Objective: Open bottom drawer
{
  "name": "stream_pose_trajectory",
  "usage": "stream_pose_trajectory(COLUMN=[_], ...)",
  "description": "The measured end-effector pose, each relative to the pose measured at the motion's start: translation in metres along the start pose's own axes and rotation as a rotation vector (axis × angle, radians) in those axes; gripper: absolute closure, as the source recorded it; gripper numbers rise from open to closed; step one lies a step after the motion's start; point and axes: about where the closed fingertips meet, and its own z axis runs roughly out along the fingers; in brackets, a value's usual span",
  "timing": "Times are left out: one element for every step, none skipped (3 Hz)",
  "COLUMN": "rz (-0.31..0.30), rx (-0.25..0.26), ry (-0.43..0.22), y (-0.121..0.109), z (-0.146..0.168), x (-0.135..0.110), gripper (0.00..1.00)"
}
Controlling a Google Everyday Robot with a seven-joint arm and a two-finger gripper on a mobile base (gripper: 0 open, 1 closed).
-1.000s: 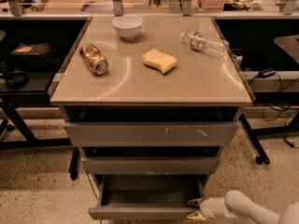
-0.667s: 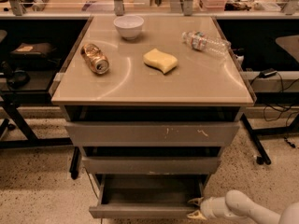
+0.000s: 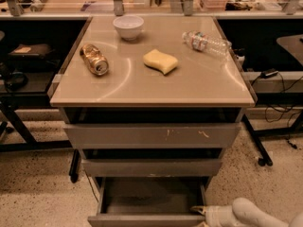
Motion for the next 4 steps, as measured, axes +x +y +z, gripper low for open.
stream_pose_trajectory(rz=[0.000, -0.026, -0.026, -0.026], rx=[0.000, -0.005, -0.005, -0.005], ry=[0.000, 0.005, 0.005, 0.005], y=[0.002, 0.028, 0.028, 0.028], z=[-0.004, -0.021, -0.021, -0.021], x=[-0.002, 0.002, 0.002, 0.002], gripper=[0.57, 0.82, 0.79, 0.56])
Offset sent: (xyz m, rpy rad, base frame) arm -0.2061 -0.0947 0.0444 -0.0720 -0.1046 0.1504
